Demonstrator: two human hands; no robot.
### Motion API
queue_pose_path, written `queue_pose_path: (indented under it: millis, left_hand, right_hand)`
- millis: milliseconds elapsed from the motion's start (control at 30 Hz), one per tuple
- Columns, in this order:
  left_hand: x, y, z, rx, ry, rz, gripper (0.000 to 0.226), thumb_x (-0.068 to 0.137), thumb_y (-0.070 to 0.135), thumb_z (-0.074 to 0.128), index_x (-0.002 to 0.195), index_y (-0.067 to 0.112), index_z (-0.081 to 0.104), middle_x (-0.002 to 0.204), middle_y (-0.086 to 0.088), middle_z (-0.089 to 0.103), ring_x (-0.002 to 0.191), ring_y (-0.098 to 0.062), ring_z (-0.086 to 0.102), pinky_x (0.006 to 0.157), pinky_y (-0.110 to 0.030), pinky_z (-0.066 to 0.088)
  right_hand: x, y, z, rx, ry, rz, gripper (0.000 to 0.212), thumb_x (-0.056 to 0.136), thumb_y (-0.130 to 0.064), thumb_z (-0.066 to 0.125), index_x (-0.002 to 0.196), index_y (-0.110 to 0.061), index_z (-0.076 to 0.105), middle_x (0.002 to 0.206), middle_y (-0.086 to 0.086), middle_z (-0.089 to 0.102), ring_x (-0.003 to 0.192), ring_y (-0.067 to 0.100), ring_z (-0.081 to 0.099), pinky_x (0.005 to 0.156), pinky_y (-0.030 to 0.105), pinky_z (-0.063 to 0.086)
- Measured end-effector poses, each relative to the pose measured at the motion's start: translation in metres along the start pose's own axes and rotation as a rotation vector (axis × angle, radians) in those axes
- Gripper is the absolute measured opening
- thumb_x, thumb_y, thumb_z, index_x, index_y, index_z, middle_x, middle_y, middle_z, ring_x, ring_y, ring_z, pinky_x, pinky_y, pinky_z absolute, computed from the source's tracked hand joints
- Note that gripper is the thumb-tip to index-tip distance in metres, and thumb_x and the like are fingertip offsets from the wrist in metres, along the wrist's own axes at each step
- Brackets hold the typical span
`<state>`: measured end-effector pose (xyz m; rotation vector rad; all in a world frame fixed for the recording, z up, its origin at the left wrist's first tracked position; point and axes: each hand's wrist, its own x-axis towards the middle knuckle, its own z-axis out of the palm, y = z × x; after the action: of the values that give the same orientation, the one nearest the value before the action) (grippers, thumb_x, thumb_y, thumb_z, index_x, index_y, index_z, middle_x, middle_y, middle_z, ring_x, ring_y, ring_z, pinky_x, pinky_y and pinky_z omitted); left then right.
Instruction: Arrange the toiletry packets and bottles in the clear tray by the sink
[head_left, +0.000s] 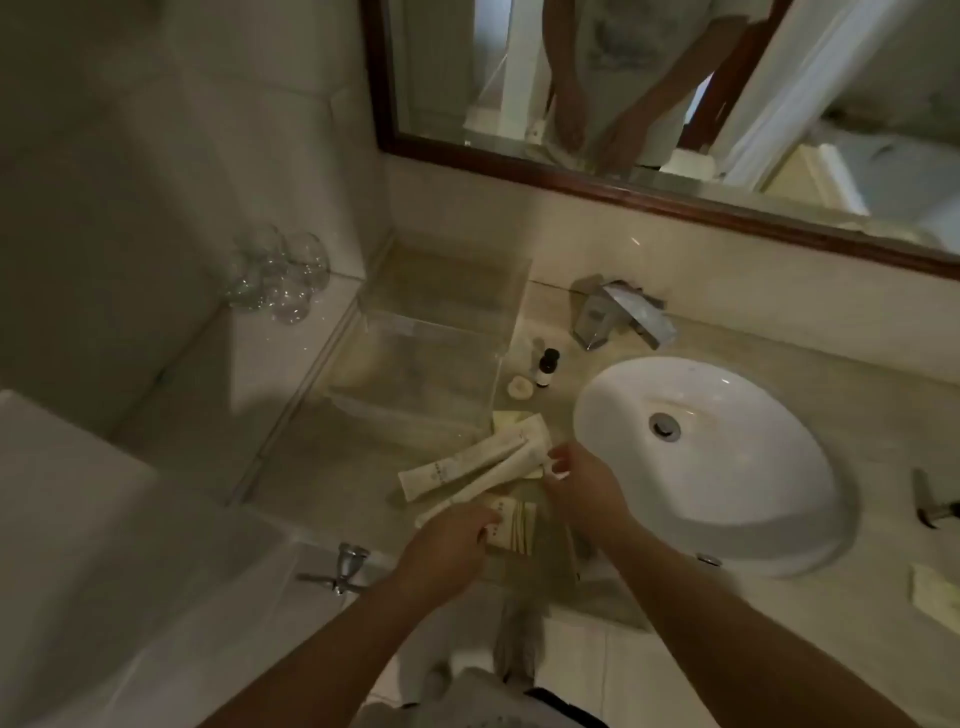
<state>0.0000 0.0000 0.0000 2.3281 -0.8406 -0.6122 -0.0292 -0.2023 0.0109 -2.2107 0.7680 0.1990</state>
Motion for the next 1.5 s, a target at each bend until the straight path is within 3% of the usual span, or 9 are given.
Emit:
queue_pose_path:
  millis: [267,567,800,867,967,1167,1267,1400,1500]
  left_hand:
    - [0.044,0.01,0.011,0.501,-0.075,-0.037,0.037,0.086,0.02,0.045,0.122,0.017,0.052,0.131,-0.006,0.049,0.109,-0.027,0.048,0.091,-0.038,0.042]
    - [0.05,0.009,0.024,0.508,-0.058,-0.208,0.055,0.078,0.035,0.064,0.129,0.029,0.043,0.132,0.0,0.044,0.116,-0.022,0.041,0.099,-0.036,0.038]
    - [0.048,0.012,0.026,0.506,-0.046,-0.245,0.058,0.075,0.036,0.067,0.127,0.028,0.043,0.131,-0.001,0.042,0.116,-0.021,0.038,0.099,-0.036,0.039]
    - [0.047,0.014,0.026,0.513,-0.029,-0.25,0.055,0.076,0.035,0.066,0.126,0.026,0.044,0.131,-0.001,0.043,0.117,-0.022,0.038,0.1,-0.036,0.037]
    - [0.05,0.016,0.022,0.472,-0.004,-0.247,0.048,0.077,0.033,0.064,0.121,0.025,0.047,0.129,0.001,0.047,0.115,-0.022,0.039,0.098,-0.036,0.033]
    - [0.051,0.013,-0.004,0.064,0.114,-0.244,0.017,0.085,0.024,0.058,0.101,0.026,0.058,0.101,0.008,0.063,0.091,-0.009,0.056,0.077,-0.024,0.043]
    - [0.06,0.004,-0.024,-0.13,0.095,-0.212,0.017,0.087,0.02,0.06,0.104,0.022,0.062,0.098,0.01,0.062,0.088,-0.004,0.057,0.074,-0.012,0.042]
    - [0.085,-0.016,-0.062,-0.306,0.146,-0.214,0.021,0.084,0.014,0.06,0.095,0.03,0.066,0.089,0.018,0.065,0.083,0.004,0.06,0.074,-0.012,0.046]
    - [0.108,-0.037,-0.093,-0.385,0.153,-0.239,0.025,0.083,0.015,0.061,0.082,0.038,0.067,0.085,0.019,0.068,0.08,0.007,0.062,0.07,-0.013,0.049]
  right_hand:
    - [0.057,0.0,-0.004,-0.47,0.009,-0.044,0.045,0.084,-0.047,0.058,0.113,-0.013,0.054,0.112,0.01,0.058,0.103,0.028,0.055,0.083,0.037,0.048]
    - [0.102,0.007,0.0,-0.389,-0.161,-0.46,0.08,0.071,-0.044,0.066,0.141,-0.02,0.034,0.144,0.004,0.038,0.126,0.032,0.037,0.101,0.043,0.038]
    - [0.119,0.006,0.006,-0.466,-0.299,-0.634,0.088,0.062,-0.044,0.073,0.137,-0.02,0.034,0.134,0.006,0.043,0.121,0.029,0.038,0.096,0.041,0.034]
    - [0.119,0.004,0.007,-0.458,-0.31,-0.601,0.09,0.063,-0.042,0.074,0.139,-0.02,0.033,0.134,0.008,0.044,0.12,0.03,0.04,0.094,0.039,0.032]
    - [0.117,0.003,0.003,-0.27,-0.255,-0.499,0.067,0.074,-0.034,0.07,0.132,-0.018,0.042,0.125,0.011,0.056,0.112,0.032,0.051,0.082,0.031,0.033]
    - [0.114,0.009,-0.03,-0.087,-0.182,-0.227,0.047,0.083,-0.034,0.066,0.125,-0.02,0.05,0.109,0.006,0.065,0.096,0.026,0.061,0.073,0.03,0.042]
    - [0.111,0.008,-0.049,-0.08,-0.106,-0.084,0.042,0.082,-0.029,0.068,0.121,-0.019,0.055,0.091,-0.001,0.062,0.08,0.018,0.058,0.064,0.027,0.042]
    - [0.099,-0.008,-0.07,0.114,0.033,0.127,0.017,0.086,-0.02,0.061,0.101,-0.014,0.062,0.084,0.002,0.066,0.076,0.019,0.065,0.062,0.037,0.056]
    - [0.087,-0.035,-0.068,0.373,0.059,0.162,0.01,0.089,-0.018,0.06,0.097,-0.016,0.065,0.08,-0.001,0.07,0.069,0.013,0.067,0.055,0.026,0.052]
